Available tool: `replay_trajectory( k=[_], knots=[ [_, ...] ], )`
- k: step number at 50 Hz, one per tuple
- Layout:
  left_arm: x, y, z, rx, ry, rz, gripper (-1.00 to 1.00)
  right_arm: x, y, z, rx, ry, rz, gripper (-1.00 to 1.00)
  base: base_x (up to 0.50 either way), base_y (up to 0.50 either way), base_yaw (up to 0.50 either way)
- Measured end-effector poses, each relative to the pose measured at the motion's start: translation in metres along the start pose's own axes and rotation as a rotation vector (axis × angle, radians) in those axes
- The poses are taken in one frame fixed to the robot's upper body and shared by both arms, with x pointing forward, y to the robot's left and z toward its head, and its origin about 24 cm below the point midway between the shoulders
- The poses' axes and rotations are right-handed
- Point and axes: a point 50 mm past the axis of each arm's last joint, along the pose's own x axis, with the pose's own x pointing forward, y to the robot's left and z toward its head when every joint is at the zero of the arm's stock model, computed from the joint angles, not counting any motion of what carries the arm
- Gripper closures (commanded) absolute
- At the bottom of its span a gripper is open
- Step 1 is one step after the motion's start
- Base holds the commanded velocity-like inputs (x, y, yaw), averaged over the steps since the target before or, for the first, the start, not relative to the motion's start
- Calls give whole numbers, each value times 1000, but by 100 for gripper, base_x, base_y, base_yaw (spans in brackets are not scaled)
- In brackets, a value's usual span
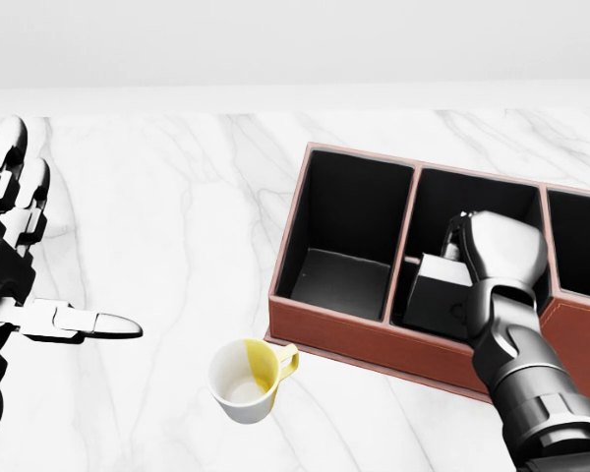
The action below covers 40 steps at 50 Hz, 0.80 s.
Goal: Pick up the book and place it in the caddy.
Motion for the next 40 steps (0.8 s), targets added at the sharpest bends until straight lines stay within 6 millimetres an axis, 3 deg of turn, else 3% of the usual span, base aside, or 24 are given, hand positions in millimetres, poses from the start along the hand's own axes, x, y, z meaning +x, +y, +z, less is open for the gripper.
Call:
replay_trajectory(
  k=[1, 2, 3, 4, 5, 22, 33, 40],
  knots=[
    [0, 0, 0, 0, 0, 0, -100, 0, 0, 0, -1, 0, 1, 95, 0, 0, 0],
    [0, 0, 0, 0, 0, 0, -100, 0, 1, 0, -2, 0, 2, 73, 0, 0, 0],
    [0, 0, 0, 0, 0, 1, -100, 0, 1, 0, -4, 0, 1, -34, 0, 0, 0],
    [0, 0, 0, 0, 0, 1, -100, -1, 1, 0, -7, -2, 0, -34, 0, 0, 0],
    [0, 0, 0, 0, 0, 1, -100, -1, 1, 1, -10, -4, -3, -100, 0, 0, 0],
    [0, 0, -2, -4, 7, 1, -100, -4, -17, 19, -23, -132, -64, -100, 0, 0, 0],
    [0, -1, -3, -6, 10, 1, -100, -42, -50, 43, -44, -290, -106, -100, 0, 0, 0],
    [-1, -2, -1, -5, 3, -1, -100, -68, -73, 47, -56, -317, -144, -100, 0, 0, 0]
  ],
)
